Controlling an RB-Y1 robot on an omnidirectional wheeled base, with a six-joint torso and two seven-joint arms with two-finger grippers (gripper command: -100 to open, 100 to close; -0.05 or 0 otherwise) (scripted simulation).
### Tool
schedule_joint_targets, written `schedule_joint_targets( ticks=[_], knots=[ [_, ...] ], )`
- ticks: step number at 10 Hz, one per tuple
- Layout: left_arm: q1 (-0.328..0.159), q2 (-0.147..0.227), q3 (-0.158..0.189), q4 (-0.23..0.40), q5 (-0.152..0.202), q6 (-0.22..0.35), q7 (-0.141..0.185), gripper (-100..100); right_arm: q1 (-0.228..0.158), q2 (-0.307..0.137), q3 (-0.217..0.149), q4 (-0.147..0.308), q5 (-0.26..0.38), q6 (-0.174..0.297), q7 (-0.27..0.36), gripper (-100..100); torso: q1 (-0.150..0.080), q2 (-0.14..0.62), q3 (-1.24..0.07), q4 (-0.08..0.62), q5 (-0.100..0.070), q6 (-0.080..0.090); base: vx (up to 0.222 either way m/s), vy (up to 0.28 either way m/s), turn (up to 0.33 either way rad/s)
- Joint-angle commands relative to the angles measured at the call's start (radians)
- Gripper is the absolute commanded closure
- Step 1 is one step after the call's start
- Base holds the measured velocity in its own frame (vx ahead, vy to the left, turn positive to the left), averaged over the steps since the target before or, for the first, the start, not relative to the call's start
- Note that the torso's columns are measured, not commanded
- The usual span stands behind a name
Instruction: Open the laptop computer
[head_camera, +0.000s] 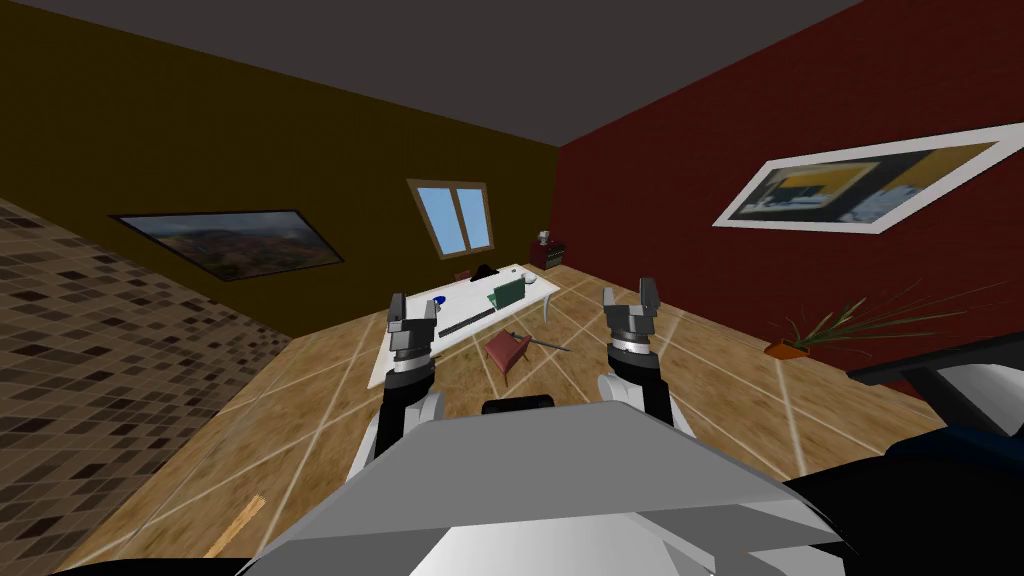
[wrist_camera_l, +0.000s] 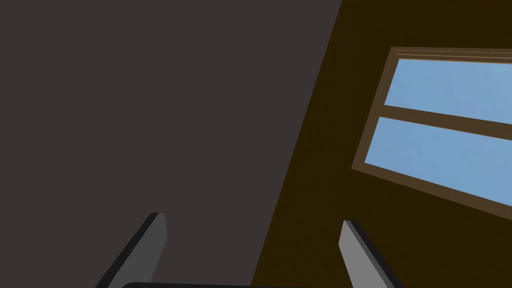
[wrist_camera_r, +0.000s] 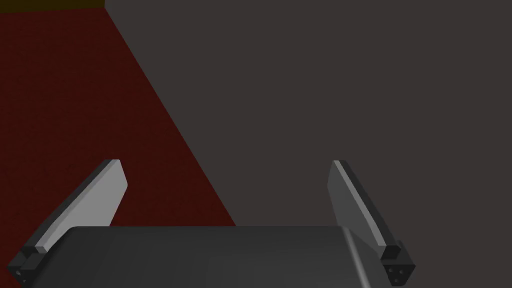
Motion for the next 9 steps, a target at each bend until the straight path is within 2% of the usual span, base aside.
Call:
schedule_joint_targets(
  ticks=[1, 9],
  knots=[
    [0.000, 0.000, 0.000, 0.000, 0.000, 0.000, 0.000, 0, 0.000, 0.000, 0.000, 0.000, 0.000, 0.000, 0.000, 0, 0.000, 0.040, -0.082, 0.041, 0.000, 0.000, 0.000, 0.000, 0.000],
    [0.000, 0.000, 0.000, 0.000, 0.000, 0.000, 0.000, 0, 0.000, 0.000, 0.000, 0.000, 0.000, 0.000, 0.000, 0, 0.000, 0.618, -1.234, 0.617, 0.000, 0.000, 0.000, 0.000, 0.000]
  ],
)
